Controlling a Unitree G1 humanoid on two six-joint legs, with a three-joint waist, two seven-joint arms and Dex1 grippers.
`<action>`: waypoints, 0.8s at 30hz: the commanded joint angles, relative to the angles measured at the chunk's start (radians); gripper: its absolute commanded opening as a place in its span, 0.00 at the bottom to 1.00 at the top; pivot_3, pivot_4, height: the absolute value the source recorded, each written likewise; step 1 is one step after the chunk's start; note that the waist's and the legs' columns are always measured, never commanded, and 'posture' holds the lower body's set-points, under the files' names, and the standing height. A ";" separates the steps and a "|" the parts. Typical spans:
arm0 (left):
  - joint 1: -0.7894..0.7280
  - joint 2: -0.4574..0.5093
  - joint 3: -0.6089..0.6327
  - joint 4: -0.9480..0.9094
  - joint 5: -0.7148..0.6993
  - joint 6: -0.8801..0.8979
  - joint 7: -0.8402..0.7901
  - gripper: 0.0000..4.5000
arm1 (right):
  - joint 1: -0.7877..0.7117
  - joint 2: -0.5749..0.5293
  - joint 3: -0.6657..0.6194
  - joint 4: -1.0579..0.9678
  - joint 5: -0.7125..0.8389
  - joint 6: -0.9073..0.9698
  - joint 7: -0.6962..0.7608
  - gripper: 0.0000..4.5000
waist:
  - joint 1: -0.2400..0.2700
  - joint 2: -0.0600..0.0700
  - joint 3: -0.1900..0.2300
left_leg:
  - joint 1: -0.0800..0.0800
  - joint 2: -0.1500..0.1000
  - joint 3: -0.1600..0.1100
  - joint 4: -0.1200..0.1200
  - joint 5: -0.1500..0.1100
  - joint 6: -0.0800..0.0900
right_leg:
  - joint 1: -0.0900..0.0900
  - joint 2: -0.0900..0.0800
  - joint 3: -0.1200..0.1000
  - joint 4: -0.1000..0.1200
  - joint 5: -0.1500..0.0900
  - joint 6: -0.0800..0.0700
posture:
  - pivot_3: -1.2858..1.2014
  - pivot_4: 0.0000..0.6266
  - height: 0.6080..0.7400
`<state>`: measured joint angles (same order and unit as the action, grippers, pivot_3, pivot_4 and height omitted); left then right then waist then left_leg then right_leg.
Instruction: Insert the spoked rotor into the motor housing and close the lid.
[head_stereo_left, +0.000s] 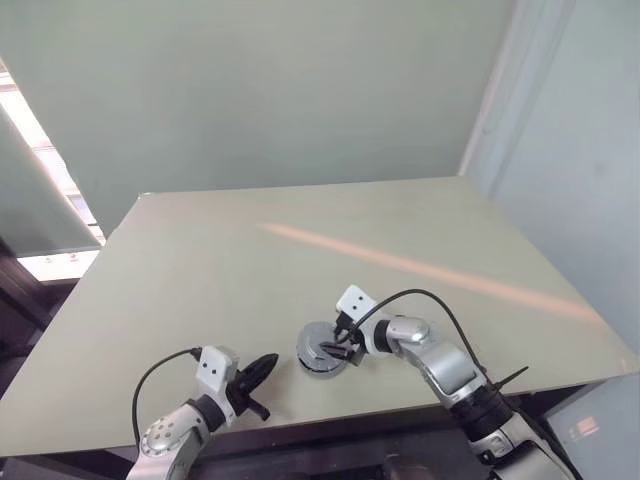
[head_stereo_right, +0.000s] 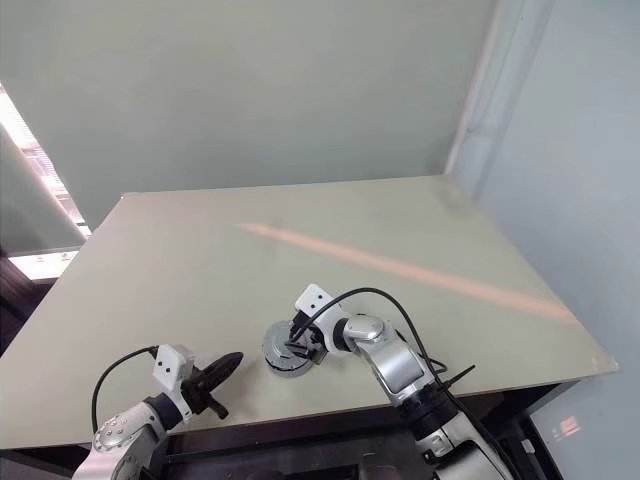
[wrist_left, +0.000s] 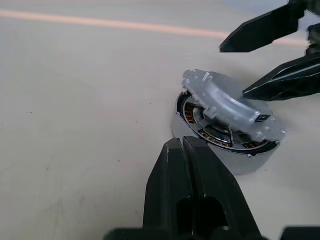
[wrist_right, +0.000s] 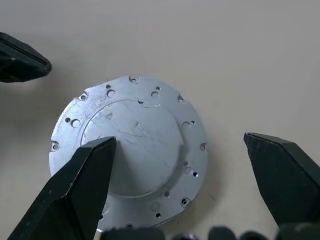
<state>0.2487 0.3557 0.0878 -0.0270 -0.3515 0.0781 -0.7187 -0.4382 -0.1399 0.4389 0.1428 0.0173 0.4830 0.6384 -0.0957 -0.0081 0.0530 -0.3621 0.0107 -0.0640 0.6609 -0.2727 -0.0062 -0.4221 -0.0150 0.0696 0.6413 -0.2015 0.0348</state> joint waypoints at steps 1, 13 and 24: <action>-0.003 0.001 0.008 -0.043 -0.007 -0.013 0.005 0.00 | -0.034 0.001 -0.048 -0.001 0.069 -0.028 0.082 1.00 | 0.000 0.000 0.000 | 0.000 0.000 0.000 0.000 0.000 0.000 | 0.000 0.000 0.000 0.000 0.000 0.000 | 0.52 0.00 1.00; -0.010 0.004 -0.004 -0.037 -0.008 -0.011 -0.010 0.00 | -0.101 -0.051 -0.143 0.132 0.190 -0.131 0.326 1.00 | -0.001 0.000 0.000 | 0.001 0.000 0.000 0.000 0.000 0.000 | 0.001 0.000 0.000 0.001 0.000 0.000 | 0.52 0.00 1.00; 0.004 0.011 -0.002 -0.046 -0.010 -0.009 -0.023 0.00 | -0.133 -0.009 -0.110 0.305 0.139 -0.299 0.380 1.00 | 0.000 0.000 0.000 | 0.001 0.000 0.000 0.000 0.000 0.000 | 0.001 0.000 0.000 0.001 0.000 0.000 | 0.52 0.00 1.00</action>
<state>0.2591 0.3562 0.0817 -0.0287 -0.3515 0.0782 -0.7332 -0.5395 -0.1561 0.3349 0.4541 0.1573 0.2155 1.0095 -0.0962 -0.0077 0.0530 -0.3607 0.0106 -0.0641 0.6614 -0.2726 -0.0062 -0.4206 -0.0147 0.0696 0.6420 -0.2013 0.0348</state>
